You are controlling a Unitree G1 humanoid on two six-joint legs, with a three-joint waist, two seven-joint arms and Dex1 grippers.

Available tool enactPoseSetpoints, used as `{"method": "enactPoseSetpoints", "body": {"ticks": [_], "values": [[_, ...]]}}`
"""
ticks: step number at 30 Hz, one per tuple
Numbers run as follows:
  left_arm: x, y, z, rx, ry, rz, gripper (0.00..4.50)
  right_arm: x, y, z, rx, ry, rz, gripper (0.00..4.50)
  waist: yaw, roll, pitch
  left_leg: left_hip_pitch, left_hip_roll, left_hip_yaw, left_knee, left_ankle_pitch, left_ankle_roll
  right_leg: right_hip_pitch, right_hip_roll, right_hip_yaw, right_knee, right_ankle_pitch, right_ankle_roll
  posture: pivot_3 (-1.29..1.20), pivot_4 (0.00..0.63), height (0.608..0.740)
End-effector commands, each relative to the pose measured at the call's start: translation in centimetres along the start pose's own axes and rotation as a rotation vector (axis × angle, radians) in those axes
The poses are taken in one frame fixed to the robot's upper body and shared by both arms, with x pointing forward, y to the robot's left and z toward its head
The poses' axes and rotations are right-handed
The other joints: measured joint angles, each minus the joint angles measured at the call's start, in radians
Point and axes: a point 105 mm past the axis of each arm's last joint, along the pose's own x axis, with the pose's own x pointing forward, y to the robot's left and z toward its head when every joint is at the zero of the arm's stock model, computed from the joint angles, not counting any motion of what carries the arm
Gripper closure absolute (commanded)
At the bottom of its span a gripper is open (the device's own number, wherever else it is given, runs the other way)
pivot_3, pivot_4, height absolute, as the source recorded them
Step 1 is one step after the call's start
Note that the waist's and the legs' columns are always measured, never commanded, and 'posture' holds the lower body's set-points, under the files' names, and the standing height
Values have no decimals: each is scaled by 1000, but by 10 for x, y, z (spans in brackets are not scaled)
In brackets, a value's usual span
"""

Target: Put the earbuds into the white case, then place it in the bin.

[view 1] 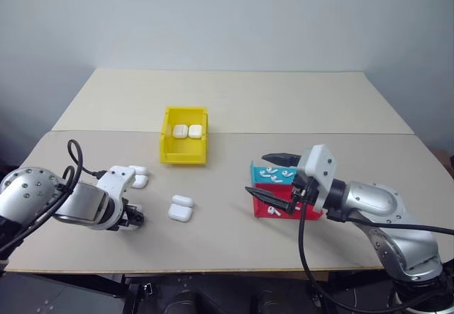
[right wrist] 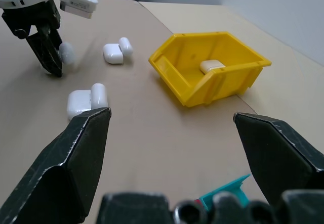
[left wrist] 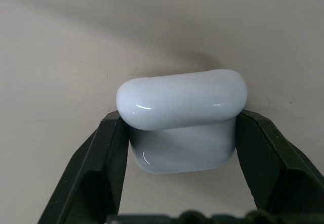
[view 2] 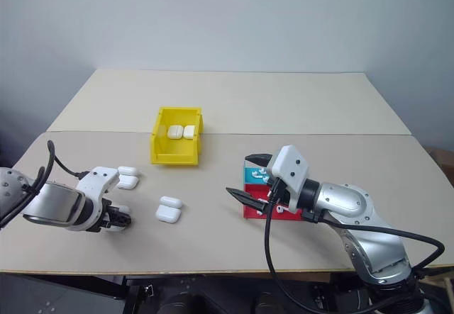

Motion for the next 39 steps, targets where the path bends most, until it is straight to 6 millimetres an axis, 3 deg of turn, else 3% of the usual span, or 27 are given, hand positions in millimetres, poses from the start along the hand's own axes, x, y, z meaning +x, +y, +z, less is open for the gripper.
{"method": "enactPoseSetpoints", "body": {"ticks": [1,7,11,14,18,23,29,36,39], "values": [[-9,8,0,-3,-40,54,1661,2,4,7,-10,-24,15,0,-2,0,0,0,0,0,0,0,0,0,0,0,0,0,0,0,150,740],[-51,2,32,-31,-347,67,1661,2,2,6,-11,-25,18,0,2,0,0,-1,0,0,0,0,0,-1,0,0,0,0,0,0,150,740],[-76,1,66,-2,-770,87,1661,4,1,6,-20,-27,23,0,6,1,0,-1,0,3,0,0,0,0,0,-1,-1,0,0,0,150,740],[-87,-6,82,45,-1033,-17,1661,4,-1,7,-29,-29,19,0,5,1,0,-1,-1,6,-1,1,-1,0,0,-1,-1,0,0,0,150,740],[-110,-29,99,94,-1392,-378,1661,-1,-6,11,-50,-28,-1,0,6,1,0,-3,0,7,0,1,-2,-1,0,-3,-1,0,-1,0,150,740],[-115,-52,116,193,-1481,-634,1661,-10,-15,11,-83,-7,-38,0,14,0,-1,-4,0,5,1,1,-1,0,0,-5,-1,0,-1,0,150,740],[-126,-81,110,518,-1498,-1007,1661,-15,-21,13,-118,25,-67,0,2,0,-1,-5,0,5,1,1,0,-1,0,-5,-1,0,-1,0,150,740],[-129,-99,98,761,-1458,-1235,1661,-25,-29,12,-148,61,-78,0,1,0,-1,-5,0,5,2,1,0,-1,0,-5,-1,0,0,0,150,740],[-119,-105,97,825,-1422,-1220,1661,-26,-28,12,-156,66,-79,0,1,0,-1,-5,0,5,2,1,0,-1,0,-5,-1,0,0,0,150,740]]}}
